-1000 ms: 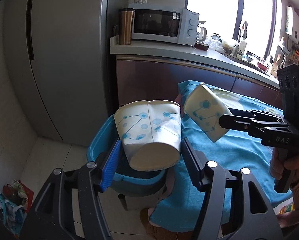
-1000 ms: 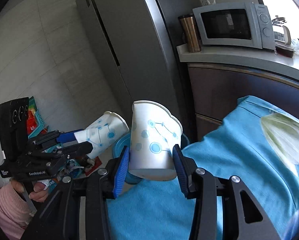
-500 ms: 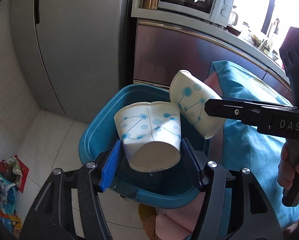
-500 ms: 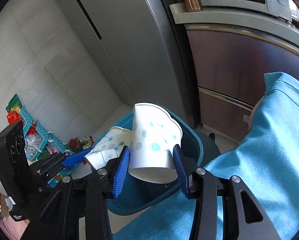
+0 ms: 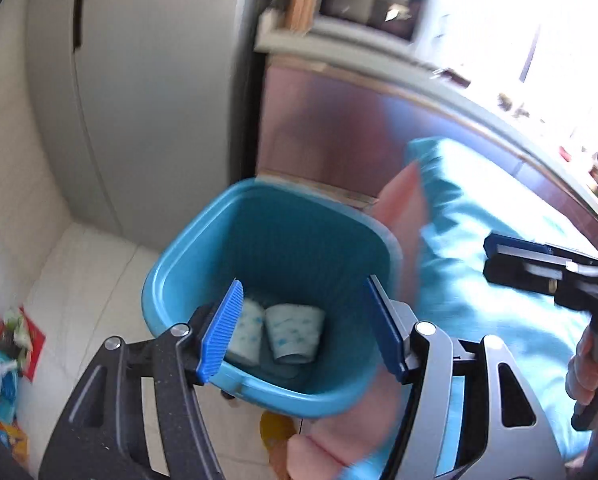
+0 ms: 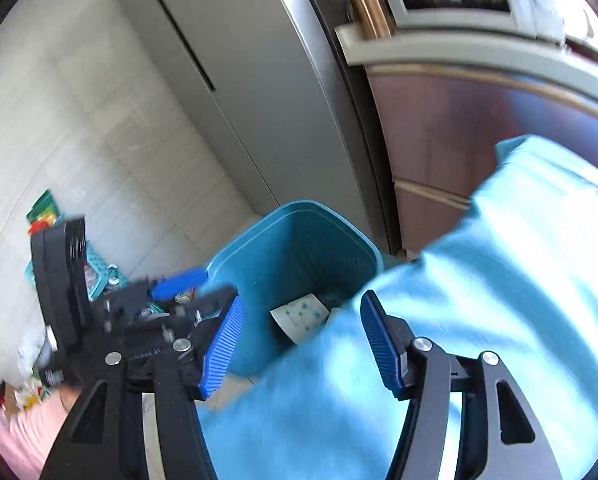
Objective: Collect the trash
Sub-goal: 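Grasp the white foam net with the left tool while the right tool grasps the gold wrapper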
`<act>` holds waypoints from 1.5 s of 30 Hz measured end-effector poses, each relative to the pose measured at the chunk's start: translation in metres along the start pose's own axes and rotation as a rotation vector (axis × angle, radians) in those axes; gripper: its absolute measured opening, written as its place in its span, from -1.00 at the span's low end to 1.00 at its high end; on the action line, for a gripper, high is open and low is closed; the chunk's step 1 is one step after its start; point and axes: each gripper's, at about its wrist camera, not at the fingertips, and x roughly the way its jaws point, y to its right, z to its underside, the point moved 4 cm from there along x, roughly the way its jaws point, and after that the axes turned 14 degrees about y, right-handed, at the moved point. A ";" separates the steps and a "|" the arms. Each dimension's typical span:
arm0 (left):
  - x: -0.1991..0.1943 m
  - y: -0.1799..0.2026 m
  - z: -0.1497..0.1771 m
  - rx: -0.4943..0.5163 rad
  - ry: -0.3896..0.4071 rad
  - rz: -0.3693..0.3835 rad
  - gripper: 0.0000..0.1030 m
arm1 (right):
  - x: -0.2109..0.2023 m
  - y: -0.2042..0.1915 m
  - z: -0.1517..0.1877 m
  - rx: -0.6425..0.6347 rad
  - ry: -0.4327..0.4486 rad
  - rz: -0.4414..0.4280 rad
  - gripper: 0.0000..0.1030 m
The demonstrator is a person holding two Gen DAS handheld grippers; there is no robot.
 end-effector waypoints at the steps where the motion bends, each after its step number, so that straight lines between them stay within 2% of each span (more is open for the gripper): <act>1: -0.010 0.012 -0.004 0.020 0.028 0.026 0.29 | -0.019 0.001 0.003 -0.012 0.026 0.011 0.20; 4: -0.039 0.050 -0.007 0.073 0.085 0.125 0.34 | -0.083 0.011 0.012 -0.035 0.111 0.060 0.26; 6: -0.051 0.078 -0.007 0.096 0.099 0.199 0.36 | -0.125 0.025 0.021 -0.035 0.161 0.133 0.26; 11: -0.056 0.157 0.006 0.135 0.055 0.422 0.36 | -0.224 0.063 0.045 0.015 0.278 0.354 0.26; 13: -0.061 0.187 0.012 0.145 0.036 0.489 0.36 | -0.256 0.077 0.054 0.040 0.315 0.429 0.27; 17: -0.057 0.250 0.023 0.177 -0.019 0.620 0.36 | -0.303 0.110 0.066 0.101 0.345 0.562 0.25; 22: -0.067 0.302 0.034 0.197 -0.067 0.727 0.36 | -0.326 0.166 0.073 0.220 0.357 0.633 0.20; 26: -0.052 0.338 0.042 0.193 -0.137 0.769 0.32 | -0.329 0.213 0.082 0.359 0.359 0.614 0.18; 29: -0.039 0.362 0.050 0.182 -0.199 0.801 0.27 | -0.326 0.242 0.089 0.498 0.373 0.547 0.18; 35: -0.009 0.392 0.065 0.109 -0.325 0.849 0.18 | -0.314 0.278 0.095 0.686 0.399 0.438 0.18; 38: 0.004 0.401 0.073 0.081 -0.374 0.861 0.00 | -0.308 0.288 0.097 0.756 0.412 0.387 0.18; 39: 0.007 0.404 0.075 0.067 -0.388 0.867 -0.13 | -0.306 0.290 0.098 0.770 0.417 0.373 0.16; 43: 0.015 0.409 0.079 0.033 -0.413 0.882 -0.51 | -0.304 0.295 0.101 0.815 0.441 0.324 -0.54; 44: 0.015 0.409 0.079 0.030 -0.409 0.885 -0.53 | -0.305 0.294 0.101 0.814 0.446 0.323 -0.67; 45: 0.016 0.410 0.079 0.027 -0.406 0.888 -0.62 | -0.305 0.293 0.100 0.807 0.450 0.320 -0.73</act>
